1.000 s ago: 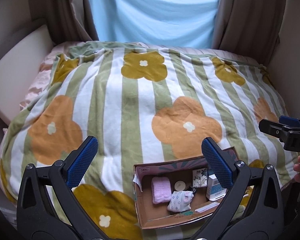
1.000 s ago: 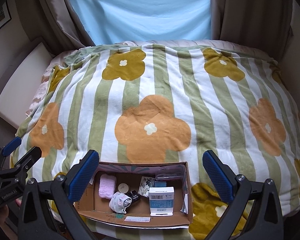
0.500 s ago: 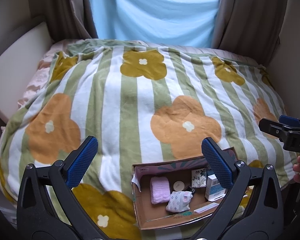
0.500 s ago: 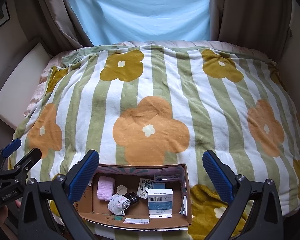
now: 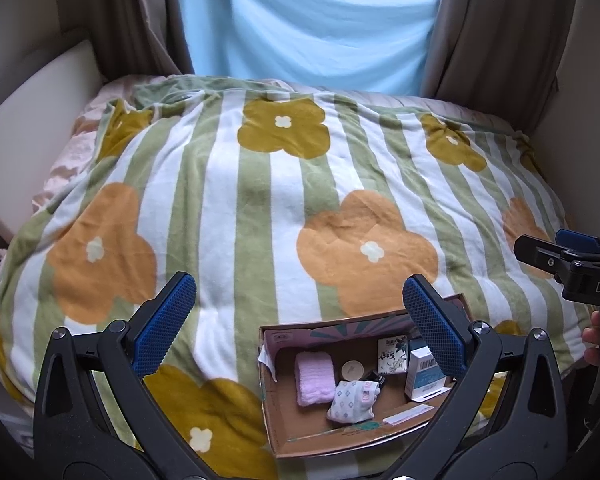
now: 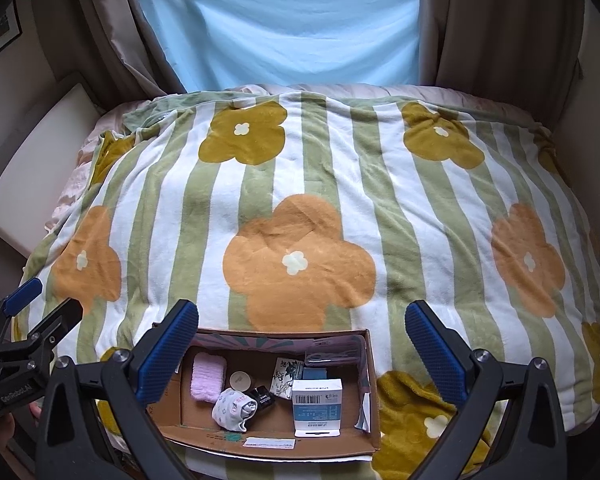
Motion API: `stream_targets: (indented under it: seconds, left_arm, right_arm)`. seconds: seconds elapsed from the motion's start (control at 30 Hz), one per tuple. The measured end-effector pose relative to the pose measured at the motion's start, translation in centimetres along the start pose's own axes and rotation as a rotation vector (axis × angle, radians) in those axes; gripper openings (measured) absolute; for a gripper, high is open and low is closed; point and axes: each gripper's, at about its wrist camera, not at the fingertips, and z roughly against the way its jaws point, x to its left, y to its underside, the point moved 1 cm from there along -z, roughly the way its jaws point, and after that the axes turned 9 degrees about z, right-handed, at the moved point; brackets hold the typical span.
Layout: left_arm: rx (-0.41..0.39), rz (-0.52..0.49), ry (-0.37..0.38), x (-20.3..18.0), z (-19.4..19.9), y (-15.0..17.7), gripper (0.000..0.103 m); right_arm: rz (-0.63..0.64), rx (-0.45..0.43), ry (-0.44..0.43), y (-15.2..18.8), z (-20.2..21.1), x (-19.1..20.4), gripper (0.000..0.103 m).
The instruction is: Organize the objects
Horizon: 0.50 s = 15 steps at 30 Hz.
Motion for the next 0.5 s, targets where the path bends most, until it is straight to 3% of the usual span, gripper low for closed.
stream_targets:
  seconds: [0.5]
  left_arm:
    - [-0.007, 0.023, -0.008, -0.24, 0.43, 0.08, 0.103]
  right_arm:
    - [0.007, -0.003, 0.003, -0.25, 0.0, -0.27, 0.103]
